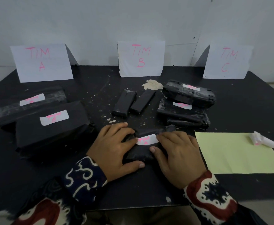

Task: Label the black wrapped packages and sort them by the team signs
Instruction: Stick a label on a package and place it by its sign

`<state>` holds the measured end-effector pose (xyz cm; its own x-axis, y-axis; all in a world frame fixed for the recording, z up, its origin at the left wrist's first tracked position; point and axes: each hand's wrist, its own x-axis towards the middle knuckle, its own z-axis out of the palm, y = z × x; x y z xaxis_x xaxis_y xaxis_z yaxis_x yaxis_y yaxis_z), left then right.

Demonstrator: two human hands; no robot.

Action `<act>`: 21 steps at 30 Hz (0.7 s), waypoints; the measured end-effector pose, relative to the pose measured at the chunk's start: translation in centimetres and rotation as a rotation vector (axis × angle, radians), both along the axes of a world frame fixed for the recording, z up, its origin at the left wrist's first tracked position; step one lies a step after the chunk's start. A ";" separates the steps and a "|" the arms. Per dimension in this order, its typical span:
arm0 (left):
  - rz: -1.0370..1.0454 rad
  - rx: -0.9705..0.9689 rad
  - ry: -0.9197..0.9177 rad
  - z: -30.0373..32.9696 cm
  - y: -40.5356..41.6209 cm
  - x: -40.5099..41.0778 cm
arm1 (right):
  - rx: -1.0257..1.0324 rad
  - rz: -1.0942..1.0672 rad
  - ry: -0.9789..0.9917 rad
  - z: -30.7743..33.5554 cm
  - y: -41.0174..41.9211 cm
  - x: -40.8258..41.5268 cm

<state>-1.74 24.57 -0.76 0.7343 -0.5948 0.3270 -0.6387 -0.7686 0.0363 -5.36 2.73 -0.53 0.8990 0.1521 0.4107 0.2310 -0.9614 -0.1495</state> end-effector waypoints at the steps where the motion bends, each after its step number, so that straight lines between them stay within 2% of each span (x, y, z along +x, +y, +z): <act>1: -0.008 -0.015 -0.015 0.1 -0.1 -0.1 | 0.036 0.012 -0.028 0.1 0.1 0.0; 5: -0.070 -0.087 -0.058 0.4 -0.4 -0.3 | 0.085 0.110 -0.096 0.8 0.2 0.2; 9: -0.080 -0.040 -0.020 -0.3 -0.3 -0.6 | -0.040 0.195 0.025 0.3 0.4 0.6; 13: -0.017 -0.016 0.029 -0.6 -0.1 -0.7 | -0.112 0.126 0.100 -0.2 0.8 0.6; 18: 0.009 -0.020 0.024 -0.8 0.0 -0.9 | -0.068 -0.038 0.098 -0.2 0.4 0.9; 21: 0.011 -0.037 0.000 -0.9 -0.1 -1.0 | -0.046 -0.047 0.068 -0.2 0.4 1.1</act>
